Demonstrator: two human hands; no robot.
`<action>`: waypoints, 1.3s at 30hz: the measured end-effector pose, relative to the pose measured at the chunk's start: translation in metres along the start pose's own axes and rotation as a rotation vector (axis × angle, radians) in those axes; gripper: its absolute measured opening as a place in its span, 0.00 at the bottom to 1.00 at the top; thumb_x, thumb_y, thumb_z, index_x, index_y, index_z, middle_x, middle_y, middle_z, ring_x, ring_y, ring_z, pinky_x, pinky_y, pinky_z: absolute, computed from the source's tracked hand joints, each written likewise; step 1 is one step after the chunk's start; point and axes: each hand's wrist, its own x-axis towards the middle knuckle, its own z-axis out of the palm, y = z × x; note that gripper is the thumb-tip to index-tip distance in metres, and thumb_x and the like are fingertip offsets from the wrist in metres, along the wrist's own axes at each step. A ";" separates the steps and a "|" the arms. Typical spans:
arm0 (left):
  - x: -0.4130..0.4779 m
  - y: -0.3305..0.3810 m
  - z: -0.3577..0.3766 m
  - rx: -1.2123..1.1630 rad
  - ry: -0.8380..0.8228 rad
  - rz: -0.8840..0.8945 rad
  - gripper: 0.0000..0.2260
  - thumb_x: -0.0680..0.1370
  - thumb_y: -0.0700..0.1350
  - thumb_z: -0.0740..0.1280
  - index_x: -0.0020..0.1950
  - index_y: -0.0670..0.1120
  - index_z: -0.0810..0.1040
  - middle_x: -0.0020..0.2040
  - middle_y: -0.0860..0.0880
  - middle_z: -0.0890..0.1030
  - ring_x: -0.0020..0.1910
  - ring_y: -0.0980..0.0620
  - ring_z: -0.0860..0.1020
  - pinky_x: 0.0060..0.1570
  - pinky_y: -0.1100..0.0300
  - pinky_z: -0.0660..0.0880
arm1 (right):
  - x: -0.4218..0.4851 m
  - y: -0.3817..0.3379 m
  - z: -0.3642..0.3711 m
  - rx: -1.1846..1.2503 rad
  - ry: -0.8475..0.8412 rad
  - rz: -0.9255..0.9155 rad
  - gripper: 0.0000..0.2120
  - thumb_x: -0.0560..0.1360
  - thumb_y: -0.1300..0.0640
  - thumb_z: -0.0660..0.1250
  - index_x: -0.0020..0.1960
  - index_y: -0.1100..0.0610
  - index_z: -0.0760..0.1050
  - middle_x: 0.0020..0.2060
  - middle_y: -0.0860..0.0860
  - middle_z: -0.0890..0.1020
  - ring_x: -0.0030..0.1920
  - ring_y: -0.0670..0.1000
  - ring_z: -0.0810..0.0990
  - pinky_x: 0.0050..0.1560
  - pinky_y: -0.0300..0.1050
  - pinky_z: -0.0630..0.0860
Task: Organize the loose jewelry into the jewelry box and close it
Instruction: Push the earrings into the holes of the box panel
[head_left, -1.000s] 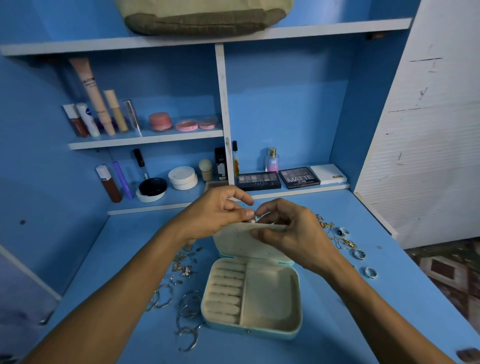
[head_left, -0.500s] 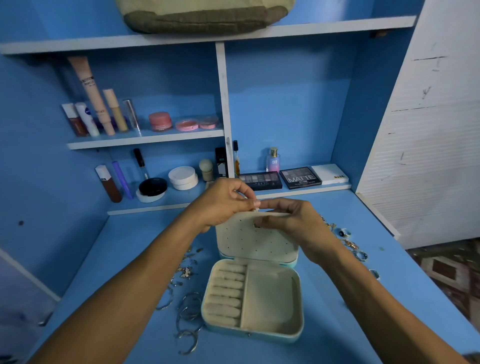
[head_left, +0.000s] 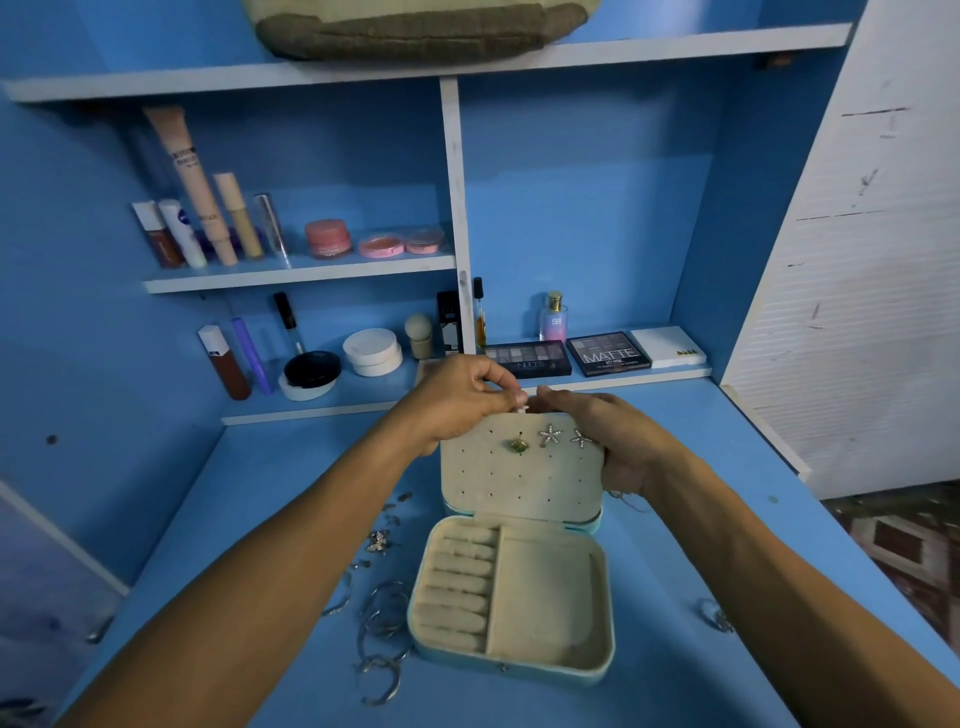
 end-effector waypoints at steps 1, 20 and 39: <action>0.002 0.000 -0.002 0.003 -0.028 -0.017 0.07 0.76 0.47 0.75 0.52 0.48 0.81 0.50 0.43 0.86 0.51 0.53 0.81 0.53 0.58 0.75 | 0.002 -0.002 -0.002 0.026 -0.041 0.049 0.17 0.79 0.46 0.67 0.55 0.58 0.83 0.48 0.59 0.86 0.44 0.57 0.83 0.51 0.52 0.80; 0.019 -0.003 -0.014 -0.074 -0.213 -0.093 0.12 0.76 0.44 0.74 0.57 0.45 0.77 0.55 0.45 0.81 0.53 0.55 0.78 0.53 0.67 0.75 | 0.039 -0.007 -0.024 0.103 -0.428 0.199 0.27 0.64 0.59 0.81 0.62 0.59 0.80 0.53 0.60 0.84 0.47 0.57 0.84 0.51 0.52 0.82; 0.000 -0.002 -0.025 0.070 -0.363 0.005 0.25 0.68 0.45 0.80 0.61 0.46 0.76 0.54 0.43 0.84 0.48 0.54 0.82 0.51 0.60 0.78 | 0.043 0.001 -0.022 0.085 -0.377 0.157 0.08 0.73 0.58 0.68 0.46 0.58 0.85 0.46 0.59 0.85 0.42 0.55 0.84 0.46 0.48 0.83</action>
